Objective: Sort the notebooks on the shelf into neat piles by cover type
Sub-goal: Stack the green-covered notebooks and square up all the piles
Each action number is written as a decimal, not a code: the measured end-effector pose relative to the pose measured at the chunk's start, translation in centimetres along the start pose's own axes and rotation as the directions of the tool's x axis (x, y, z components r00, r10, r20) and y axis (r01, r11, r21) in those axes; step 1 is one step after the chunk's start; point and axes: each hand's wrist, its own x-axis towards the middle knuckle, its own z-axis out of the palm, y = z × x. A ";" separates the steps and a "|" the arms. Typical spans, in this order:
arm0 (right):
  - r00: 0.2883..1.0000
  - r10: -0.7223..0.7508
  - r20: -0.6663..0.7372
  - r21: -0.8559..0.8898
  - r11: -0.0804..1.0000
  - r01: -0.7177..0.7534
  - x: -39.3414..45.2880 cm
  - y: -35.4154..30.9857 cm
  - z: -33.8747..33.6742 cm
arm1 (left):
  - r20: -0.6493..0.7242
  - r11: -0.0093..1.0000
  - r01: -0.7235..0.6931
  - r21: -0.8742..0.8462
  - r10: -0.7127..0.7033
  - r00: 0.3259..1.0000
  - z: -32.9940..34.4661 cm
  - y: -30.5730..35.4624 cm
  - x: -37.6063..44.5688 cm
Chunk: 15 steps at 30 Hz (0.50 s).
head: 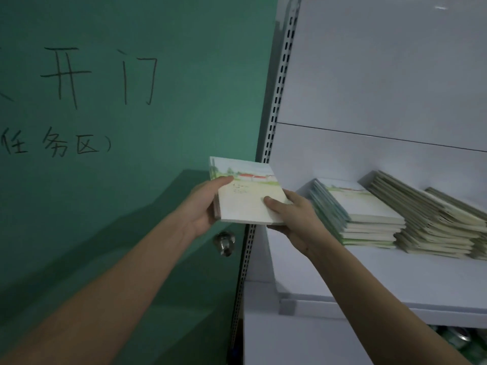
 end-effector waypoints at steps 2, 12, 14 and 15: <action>0.999 -0.026 -0.029 0.005 1.000 0.026 0.5 -1.1 -2.2 | 0.017 0.997 -0.059 -0.045 0.060 0.998 2.4 -0.1 0.3; 0.991 -0.070 -0.110 -0.092 0.994 0.060 2.8 -6.8 -18.0 | 0.076 0.979 -0.164 -0.118 0.174 0.982 17.9 -6.5 3.0; 0.990 -0.071 -0.120 -0.126 0.990 0.056 3.4 -7.2 -20.8 | 0.038 0.973 -0.217 -0.073 0.220 0.975 20.5 -7.7 3.7; 0.989 -0.093 -0.114 -0.188 0.980 0.071 3.9 -7.1 -22.0 | 0.014 0.968 -0.249 -0.004 0.249 0.968 21.6 -8.2 4.1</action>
